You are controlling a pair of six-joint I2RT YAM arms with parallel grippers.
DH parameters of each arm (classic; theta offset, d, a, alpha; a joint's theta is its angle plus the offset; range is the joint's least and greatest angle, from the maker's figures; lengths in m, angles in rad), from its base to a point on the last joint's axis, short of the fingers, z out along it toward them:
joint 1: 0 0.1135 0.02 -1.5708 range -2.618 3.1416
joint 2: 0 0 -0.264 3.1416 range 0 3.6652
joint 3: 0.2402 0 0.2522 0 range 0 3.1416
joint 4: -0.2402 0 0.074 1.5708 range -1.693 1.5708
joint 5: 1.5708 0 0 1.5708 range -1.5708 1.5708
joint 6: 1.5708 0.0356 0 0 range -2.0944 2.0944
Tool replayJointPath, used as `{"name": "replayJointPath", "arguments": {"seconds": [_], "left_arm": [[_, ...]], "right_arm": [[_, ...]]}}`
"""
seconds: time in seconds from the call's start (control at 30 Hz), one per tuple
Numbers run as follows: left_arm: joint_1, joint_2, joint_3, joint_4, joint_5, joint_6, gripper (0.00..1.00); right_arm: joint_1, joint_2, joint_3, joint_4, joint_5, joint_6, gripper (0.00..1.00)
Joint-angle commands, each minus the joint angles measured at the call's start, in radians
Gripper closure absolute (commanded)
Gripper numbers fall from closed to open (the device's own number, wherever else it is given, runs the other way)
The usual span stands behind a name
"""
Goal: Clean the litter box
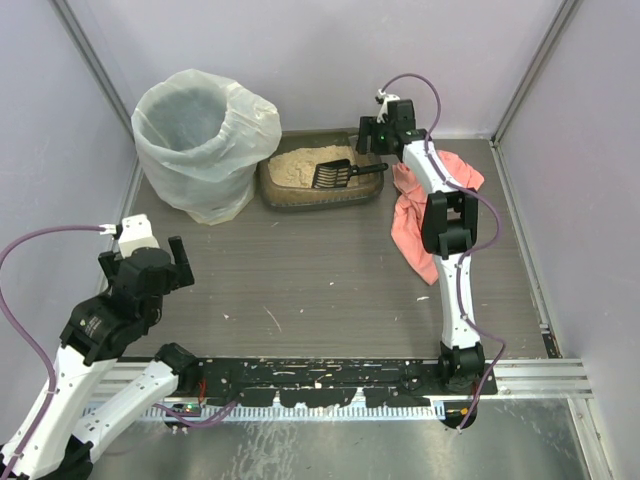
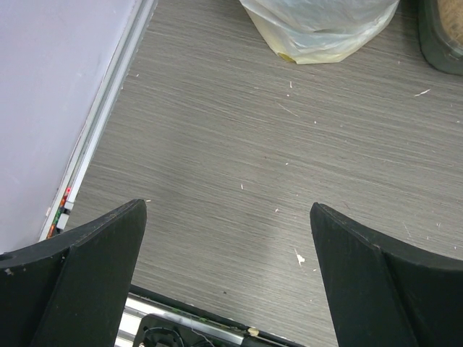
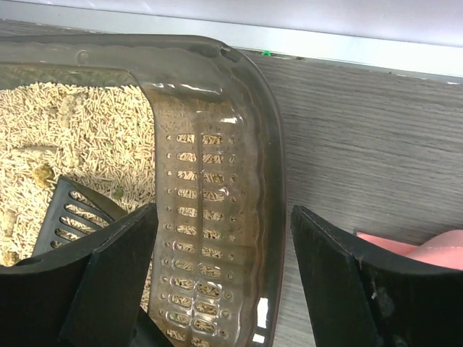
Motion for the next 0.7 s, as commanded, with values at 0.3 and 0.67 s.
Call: {"name": "replayJointPath", "arguments": {"seconds": [0.3, 0.67], "left_arm": [[-0.002, 0.010, 0.002, 0.015, -0.006, 0.002, 0.02], [-0.001, 0.010, 0.002, 0.017, -0.005, 0.002, 0.02]], "right_arm": [[-0.038, 0.020, -0.042, 0.081, -0.100, 0.120, 0.26], [-0.051, 0.002, -0.092, 0.090, -0.118, 0.148, 0.33]]}}
